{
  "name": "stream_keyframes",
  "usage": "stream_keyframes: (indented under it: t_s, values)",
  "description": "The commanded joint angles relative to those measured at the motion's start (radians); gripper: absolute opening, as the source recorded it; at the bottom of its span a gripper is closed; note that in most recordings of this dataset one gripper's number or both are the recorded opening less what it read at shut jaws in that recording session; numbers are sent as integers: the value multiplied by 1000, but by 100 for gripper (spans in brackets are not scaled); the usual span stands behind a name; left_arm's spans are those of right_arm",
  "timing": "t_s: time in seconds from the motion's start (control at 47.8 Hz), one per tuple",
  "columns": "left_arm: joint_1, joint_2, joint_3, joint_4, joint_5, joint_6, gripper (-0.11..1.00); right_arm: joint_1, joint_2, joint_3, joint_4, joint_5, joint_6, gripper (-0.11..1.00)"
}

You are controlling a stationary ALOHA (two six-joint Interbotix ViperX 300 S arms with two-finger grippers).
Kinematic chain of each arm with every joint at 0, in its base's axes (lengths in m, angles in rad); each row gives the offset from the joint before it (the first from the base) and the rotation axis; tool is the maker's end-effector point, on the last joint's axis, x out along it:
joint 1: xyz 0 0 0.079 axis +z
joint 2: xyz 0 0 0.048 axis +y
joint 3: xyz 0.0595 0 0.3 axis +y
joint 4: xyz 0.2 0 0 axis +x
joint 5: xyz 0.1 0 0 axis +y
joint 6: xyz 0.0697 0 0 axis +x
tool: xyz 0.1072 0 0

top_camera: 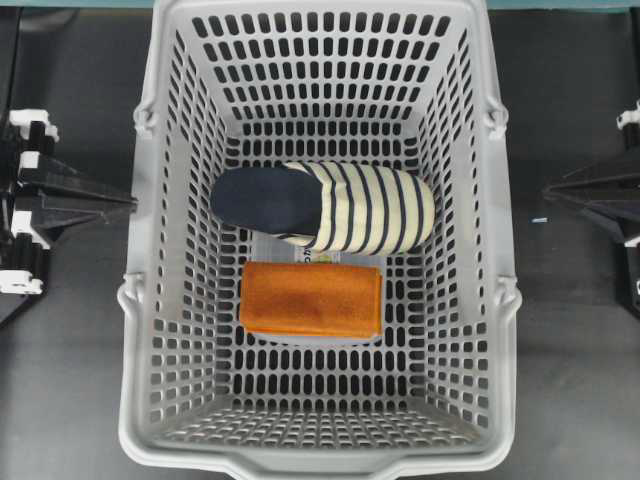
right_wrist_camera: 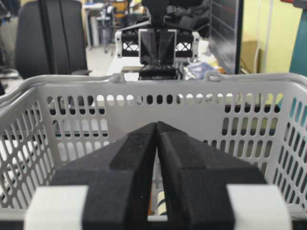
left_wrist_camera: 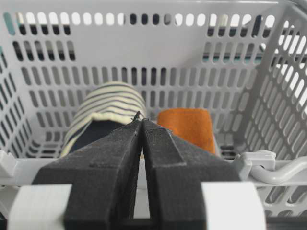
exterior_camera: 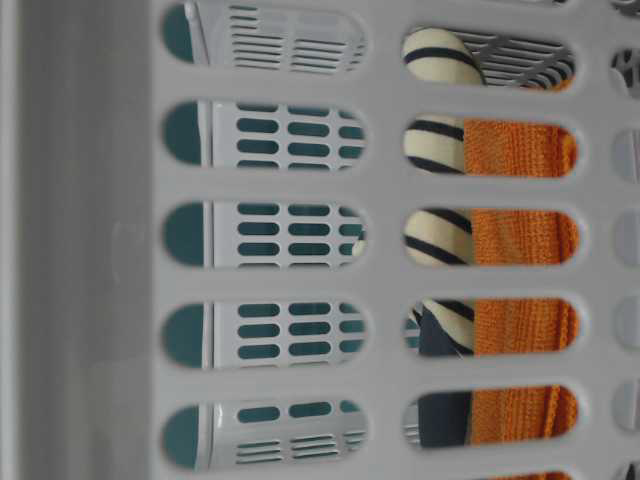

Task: Pick up the orange cloth from the shopping basket with the left arm.
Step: 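Move the left gripper over the basket toward the orange cloth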

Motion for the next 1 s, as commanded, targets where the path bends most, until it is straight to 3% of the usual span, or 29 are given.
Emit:
stream_keyframes:
  t_s: [0.0,0.146,0.23,0.377,0.586,0.732,0.983]
  values:
    - [-12,-11,-81,40,60,-51,6,5,12,-5,9,-5,9,0]
    - [-12,20,-189,40,233,-144,1,6,6,2,15,32,11,-1]
    - [-18,55,-265,41,328,-163,1,12,-3,-2,17,63,12,-1]
    - [-38,149,-397,41,492,-129,1,15,-28,-5,17,110,31,-1]
    - [-69,308,-557,41,618,-64,1,18,-69,-14,17,222,54,-1]
    - [-74,422,-664,41,695,-64,1,28,-95,-21,17,273,54,-1]
    - [-97,641,-857,41,930,-72,1,49,-117,-26,17,322,54,-1]
